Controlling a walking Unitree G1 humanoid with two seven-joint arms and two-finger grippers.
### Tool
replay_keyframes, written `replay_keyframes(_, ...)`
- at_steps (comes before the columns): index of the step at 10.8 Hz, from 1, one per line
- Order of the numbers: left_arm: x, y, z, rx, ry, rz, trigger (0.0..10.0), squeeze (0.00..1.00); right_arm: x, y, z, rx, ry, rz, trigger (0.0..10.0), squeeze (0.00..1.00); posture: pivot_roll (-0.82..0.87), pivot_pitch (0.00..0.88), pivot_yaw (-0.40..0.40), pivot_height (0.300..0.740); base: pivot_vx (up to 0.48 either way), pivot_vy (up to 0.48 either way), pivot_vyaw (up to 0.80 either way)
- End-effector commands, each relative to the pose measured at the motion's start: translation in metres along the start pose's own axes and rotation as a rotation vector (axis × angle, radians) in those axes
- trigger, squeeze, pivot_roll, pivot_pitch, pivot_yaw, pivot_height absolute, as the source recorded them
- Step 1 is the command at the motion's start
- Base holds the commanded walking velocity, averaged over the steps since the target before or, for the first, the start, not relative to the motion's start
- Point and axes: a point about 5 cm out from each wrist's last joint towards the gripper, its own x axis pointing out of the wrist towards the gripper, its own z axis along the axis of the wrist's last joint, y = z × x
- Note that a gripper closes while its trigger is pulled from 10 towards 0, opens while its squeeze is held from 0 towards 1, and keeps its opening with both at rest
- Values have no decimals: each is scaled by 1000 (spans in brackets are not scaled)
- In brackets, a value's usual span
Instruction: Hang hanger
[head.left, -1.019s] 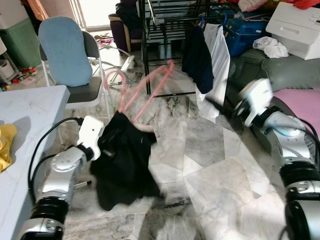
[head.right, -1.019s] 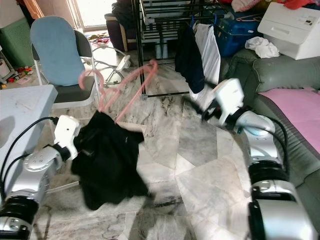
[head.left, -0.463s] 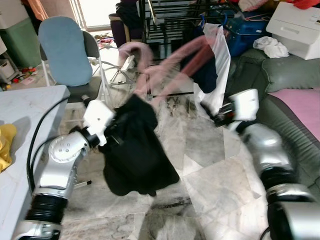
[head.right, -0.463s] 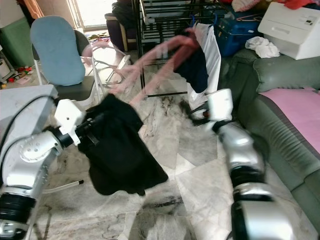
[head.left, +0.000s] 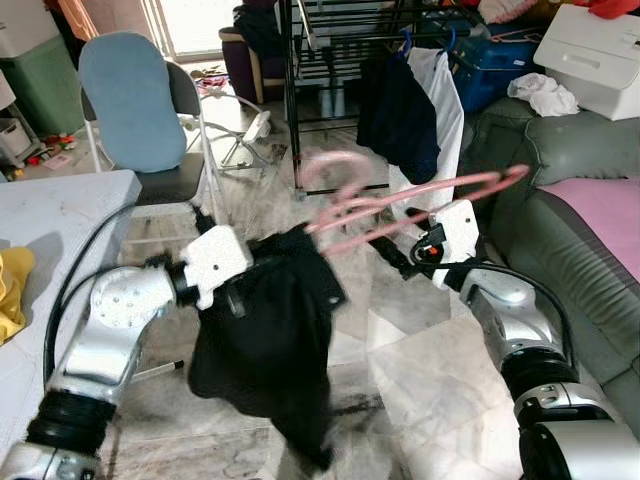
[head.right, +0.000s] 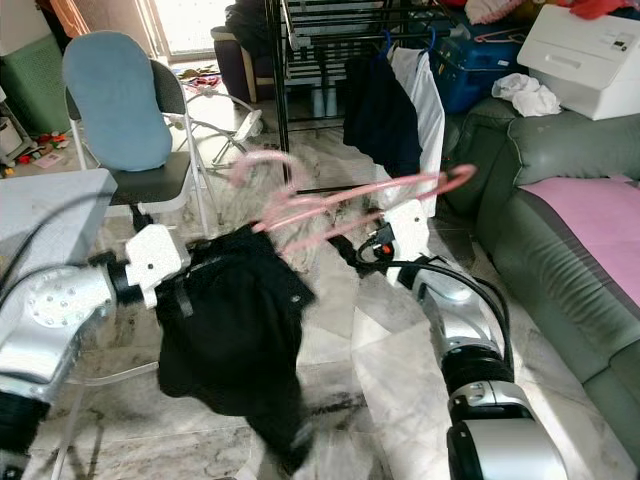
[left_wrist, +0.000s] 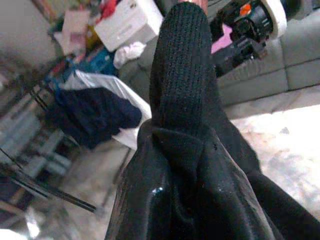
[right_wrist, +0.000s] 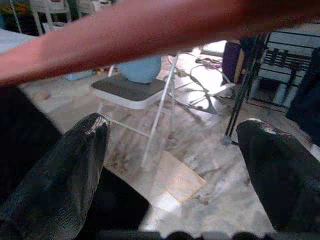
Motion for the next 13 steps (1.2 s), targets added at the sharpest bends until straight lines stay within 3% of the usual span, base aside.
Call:
replay_keyframes(1, 5, 10, 21, 100, -79, 15, 0, 0, 2, 9, -2, 16, 4, 57, 10000, 161, -21, 0, 34, 740, 0, 0, 0)
replay_keyframes(2, 9, 16, 34, 116, -153, 53, 0, 0, 2, 18, -5, 14, 11, 120, 10000, 0, -18, 0, 33, 740, 0, 0, 0)
replay_keyframes(4, 16, 25, 50, 52, -218, 119, 0, 0, 2, 23, -8, 20, 20, 158, 10000, 0, -18, 0, 35, 740, 0, 0, 0)
replay_keyframes(5, 18, 25, 50, 72, -225, 110, 0, 0, 1, 25, -10, 26, 30, 173, 10000, 0, -18, 0, 35, 740, 0, 0, 0)
replay_keyframes(8, 19, 30, 77, 0, -351, 111, 0, 0, -5, 18, -18, 4, 74, 122, 10000, 0, -15, 0, 32, 740, 0, 0, 0)
replay_keyframes(11, 9, 48, 99, 16, -414, 165, 0, 0, -13, 9, -31, -9, 139, 54, 10000, 0, -11, 0, 28, 740, 0, 0, 0)
replay_keyframes(13, 2, 57, 102, 21, -407, 197, 0, 0, -21, 2, -44, -19, 213, -8, 10000, 0, -7, 0, 24, 740, 0, 0, 0)
